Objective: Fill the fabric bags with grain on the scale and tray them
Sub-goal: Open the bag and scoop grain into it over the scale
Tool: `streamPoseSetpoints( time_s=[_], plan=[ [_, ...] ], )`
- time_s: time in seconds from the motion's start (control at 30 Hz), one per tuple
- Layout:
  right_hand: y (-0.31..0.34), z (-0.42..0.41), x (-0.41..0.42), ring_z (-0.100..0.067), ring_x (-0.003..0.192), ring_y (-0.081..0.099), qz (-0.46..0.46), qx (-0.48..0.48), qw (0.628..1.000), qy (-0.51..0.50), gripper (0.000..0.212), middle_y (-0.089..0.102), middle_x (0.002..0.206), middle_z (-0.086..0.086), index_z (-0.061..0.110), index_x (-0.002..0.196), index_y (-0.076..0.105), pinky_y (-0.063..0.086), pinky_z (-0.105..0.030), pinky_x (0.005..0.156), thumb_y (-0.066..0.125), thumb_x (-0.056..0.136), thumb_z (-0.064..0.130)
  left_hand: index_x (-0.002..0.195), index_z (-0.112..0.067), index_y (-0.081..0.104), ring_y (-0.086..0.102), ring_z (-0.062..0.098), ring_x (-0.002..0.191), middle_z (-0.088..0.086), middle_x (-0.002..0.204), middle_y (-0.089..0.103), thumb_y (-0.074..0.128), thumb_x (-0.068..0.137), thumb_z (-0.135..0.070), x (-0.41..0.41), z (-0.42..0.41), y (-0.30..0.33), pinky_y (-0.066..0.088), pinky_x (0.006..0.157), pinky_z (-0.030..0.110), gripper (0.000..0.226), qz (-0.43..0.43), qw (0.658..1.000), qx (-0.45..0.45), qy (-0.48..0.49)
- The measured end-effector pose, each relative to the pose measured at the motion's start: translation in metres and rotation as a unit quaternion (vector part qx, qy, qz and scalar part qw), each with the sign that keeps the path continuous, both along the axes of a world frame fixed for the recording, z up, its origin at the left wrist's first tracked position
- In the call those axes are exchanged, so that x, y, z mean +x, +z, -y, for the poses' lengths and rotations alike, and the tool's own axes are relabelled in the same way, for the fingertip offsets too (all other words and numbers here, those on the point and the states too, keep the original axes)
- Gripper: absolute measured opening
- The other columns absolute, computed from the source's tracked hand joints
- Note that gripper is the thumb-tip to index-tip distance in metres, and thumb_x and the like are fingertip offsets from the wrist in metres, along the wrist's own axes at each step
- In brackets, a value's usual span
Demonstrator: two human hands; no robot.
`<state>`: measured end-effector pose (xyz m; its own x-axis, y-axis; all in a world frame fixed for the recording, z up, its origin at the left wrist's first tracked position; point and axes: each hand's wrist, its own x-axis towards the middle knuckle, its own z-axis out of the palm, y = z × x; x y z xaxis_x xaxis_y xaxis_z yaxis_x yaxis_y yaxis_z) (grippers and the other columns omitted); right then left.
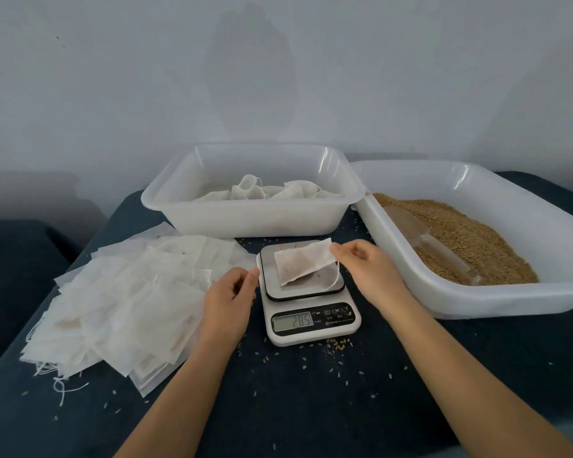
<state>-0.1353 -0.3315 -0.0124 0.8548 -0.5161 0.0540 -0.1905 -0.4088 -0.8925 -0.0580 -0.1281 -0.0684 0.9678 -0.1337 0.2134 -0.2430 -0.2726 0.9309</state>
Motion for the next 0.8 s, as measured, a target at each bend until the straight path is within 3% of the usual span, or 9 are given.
streamPoseSetpoints(
  time_s=[0.07,0.13,0.23,0.33,0.4,0.5,0.6,0.7,0.8],
  plan=[
    [0.011,0.000,0.009,-0.007,0.075,0.061,-0.033,-0.026,0.999,0.022,0.036,0.066,0.078,0.003,0.018,0.081,0.067,0.047,-0.025,0.065,0.059,0.087,0.052,0.063,-0.021,0.055,0.044,0.000,0.047,-0.013,0.051,0.053,0.053,0.090,-0.037,-0.001,-0.001,0.000,0.037,0.046,0.012,0.032,-0.001,1.000,-0.005,-0.006],
    [0.021,-0.001,0.018,-0.021,0.080,0.064,-0.067,-0.039,0.996,0.049,0.042,0.066,0.080,-0.008,0.007,0.081,0.067,0.055,-0.040,0.079,0.061,0.087,0.048,0.061,-0.023,0.054,0.043,0.000,0.046,-0.012,0.051,0.052,0.053,0.090,-0.038,-0.003,-0.001,0.001,0.037,0.045,0.013,0.032,-0.005,1.000,-0.009,-0.010],
    [0.032,-0.001,0.029,-0.030,0.095,0.065,-0.118,-0.036,0.989,0.077,0.036,0.068,0.099,-0.017,0.001,0.089,0.068,0.053,-0.049,0.087,0.066,0.086,0.038,0.058,-0.025,0.051,0.041,0.000,0.046,-0.009,0.050,0.050,0.052,0.089,-0.040,-0.005,-0.002,0.001,0.037,0.048,0.017,0.035,-0.004,1.000,-0.002,-0.012],
    [0.038,-0.005,0.039,-0.028,0.092,0.067,-0.108,-0.019,0.990,0.084,0.025,0.069,0.094,-0.012,0.005,0.076,0.062,0.056,-0.046,0.085,0.073,0.082,0.026,0.060,-0.023,0.053,0.042,0.001,0.047,-0.009,0.051,0.050,0.052,0.089,-0.041,-0.005,-0.003,0.002,0.040,0.052,0.026,0.034,-0.009,1.000,-0.002,-0.020],
    [0.044,-0.008,0.046,-0.022,0.086,0.065,-0.082,-0.058,0.992,0.081,0.020,0.065,0.088,-0.003,0.013,0.075,0.057,0.056,-0.039,0.082,0.076,0.079,0.019,0.060,-0.024,0.053,0.042,0.003,0.048,-0.009,0.051,0.049,0.052,0.088,-0.043,-0.005,-0.003,0.003,0.042,0.054,0.030,0.034,-0.013,0.999,-0.004,-0.029],
    [0.063,-0.013,0.058,-0.010,0.092,0.056,-0.087,-0.118,0.983,0.110,0.033,0.055,0.106,0.008,0.026,0.100,0.057,0.048,-0.027,0.080,0.078,0.077,0.015,0.061,-0.028,0.054,0.040,0.001,0.047,-0.010,0.050,0.048,0.051,0.087,-0.044,-0.007,-0.004,0.005,0.040,0.054,0.030,0.030,-0.012,0.999,-0.003,-0.035],
    [0.095,-0.016,0.075,-0.008,0.090,0.053,-0.137,-0.174,0.960,0.171,0.060,0.058,0.113,0.002,0.023,0.131,0.053,0.044,-0.025,0.082,0.077,0.077,0.013,0.061,-0.026,0.053,0.039,0.002,0.046,-0.010,0.049,0.047,0.052,0.087,-0.043,-0.008,-0.004,0.007,0.039,0.053,0.030,0.032,-0.016,0.999,-0.006,-0.034],
    [0.136,-0.014,0.093,-0.010,0.089,0.059,-0.150,-0.245,0.932,0.221,0.051,0.061,0.094,0.009,0.023,0.127,0.060,0.044,-0.024,0.081,0.075,0.080,0.010,0.059,-0.020,0.050,0.038,0.004,0.047,-0.008,0.049,0.046,0.051,0.085,-0.045,-0.007,-0.004,0.007,0.037,0.053,0.029,0.037,-0.013,0.999,-0.009,-0.034],
    [0.175,0.000,0.114,-0.009,0.091,0.059,-0.130,-0.289,0.922,0.222,0.044,0.061,0.090,0.013,0.023,0.122,0.062,0.043,-0.018,0.072,0.071,0.082,0.006,0.061,-0.023,0.052,0.037,0.004,0.047,-0.008,0.049,0.046,0.050,0.084,-0.047,-0.006,-0.004,0.005,0.033,0.049,0.022,0.033,-0.007,0.999,0.002,-0.033]
  ],
)
